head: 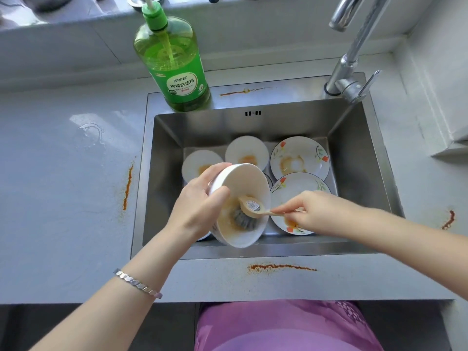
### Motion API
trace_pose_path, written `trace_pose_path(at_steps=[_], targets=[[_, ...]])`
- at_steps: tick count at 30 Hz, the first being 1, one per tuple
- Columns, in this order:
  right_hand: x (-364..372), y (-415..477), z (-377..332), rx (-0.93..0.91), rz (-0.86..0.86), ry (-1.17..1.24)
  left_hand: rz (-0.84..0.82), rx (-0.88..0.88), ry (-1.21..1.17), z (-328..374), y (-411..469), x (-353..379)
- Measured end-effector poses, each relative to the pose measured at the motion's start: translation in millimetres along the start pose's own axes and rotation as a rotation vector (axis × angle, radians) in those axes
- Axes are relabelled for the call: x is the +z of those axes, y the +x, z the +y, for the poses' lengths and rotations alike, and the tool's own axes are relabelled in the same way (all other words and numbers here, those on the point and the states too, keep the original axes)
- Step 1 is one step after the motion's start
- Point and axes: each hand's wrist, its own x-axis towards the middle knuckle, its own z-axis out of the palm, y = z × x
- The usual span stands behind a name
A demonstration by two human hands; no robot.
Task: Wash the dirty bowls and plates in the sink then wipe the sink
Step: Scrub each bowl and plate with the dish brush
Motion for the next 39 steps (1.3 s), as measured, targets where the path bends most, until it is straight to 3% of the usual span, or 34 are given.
trace_pose_path(at_steps=[2,6,8,13,17,19,24,28,31,36,39], targets=[[13,-2,-7,-0.016,-0.013,0.136,0.048,0.005,0.022,4,2,2],[26,-15,-19,0.061,-0.225,0.628,0.084,-0.035,0.027,6,8,1],[23,-17,-10,0.097,-0.266,0.688,0.085,-0.06,-0.019,5,11,-6],[12,-16,-3,0.026,-0.107,0.404,-0.017,-0.057,0.046,8,10,-9],[24,-19,-19,0.001,-0.166,0.402,-0.027,-0.078,0.057,11,8,-5],[20,-21,-17,0.015,-0.12,0.264,-0.044,-0.102,0.074,8,10,-9],[-3,-14,-4,-0.05,0.161,-0.398,-0.23,-0.149,0.076,13,15,-11],[-7,-7,-1,-0.315,0.466,-0.56,-0.32,-0.202,0.028,26,20,-9],[3,-11,9,-0.182,0.37,-0.585,-0.267,-0.227,0.005,28,26,-13],[20,-32,1,-0.155,0.143,-0.078,-0.141,-0.19,0.016,24,32,-15],[9,-27,5,-0.083,0.155,-0.286,-0.22,-0.199,0.062,20,28,-14]])
